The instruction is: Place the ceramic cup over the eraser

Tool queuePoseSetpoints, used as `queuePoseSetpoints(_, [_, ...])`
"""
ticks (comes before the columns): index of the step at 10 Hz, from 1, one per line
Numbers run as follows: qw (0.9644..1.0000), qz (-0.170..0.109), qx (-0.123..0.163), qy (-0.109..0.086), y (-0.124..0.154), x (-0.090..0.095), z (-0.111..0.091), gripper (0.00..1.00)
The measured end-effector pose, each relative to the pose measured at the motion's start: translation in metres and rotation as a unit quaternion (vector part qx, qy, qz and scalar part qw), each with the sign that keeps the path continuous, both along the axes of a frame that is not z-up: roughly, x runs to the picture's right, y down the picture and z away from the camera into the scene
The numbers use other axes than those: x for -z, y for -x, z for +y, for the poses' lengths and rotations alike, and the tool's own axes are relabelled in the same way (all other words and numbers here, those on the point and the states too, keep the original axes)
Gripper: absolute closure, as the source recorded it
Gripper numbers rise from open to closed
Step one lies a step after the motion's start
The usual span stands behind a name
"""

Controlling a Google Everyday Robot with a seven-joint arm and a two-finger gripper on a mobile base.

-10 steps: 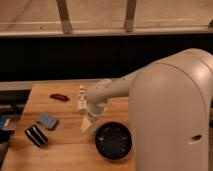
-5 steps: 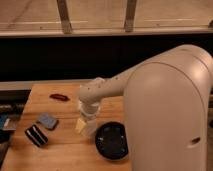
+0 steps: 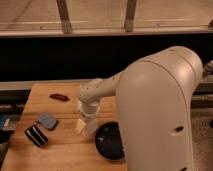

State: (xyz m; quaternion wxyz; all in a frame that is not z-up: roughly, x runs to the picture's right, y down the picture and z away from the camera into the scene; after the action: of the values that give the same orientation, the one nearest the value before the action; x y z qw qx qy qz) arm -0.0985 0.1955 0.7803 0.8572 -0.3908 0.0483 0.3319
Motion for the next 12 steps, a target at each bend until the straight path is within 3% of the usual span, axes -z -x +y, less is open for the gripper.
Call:
queuePoseSetpoints(2, [0.9999, 0.010, 0.004, -0.003, -0.005, 0.002, 0.001, 0.27])
queuePoseSetpoints(4, [0.9996, 0.019, 0.013, -0.016, -0.001, 0.005, 0.002, 0.46])
queuePoseSetpoints(9, [0.9991, 0.029, 0.022, -0.024, -0.003, 0.006, -0.001, 0.95])
queuePoseSetpoints(12, [0.9978, 0.043, 0.020, -0.045, -0.012, 0.015, -0.028, 1.00])
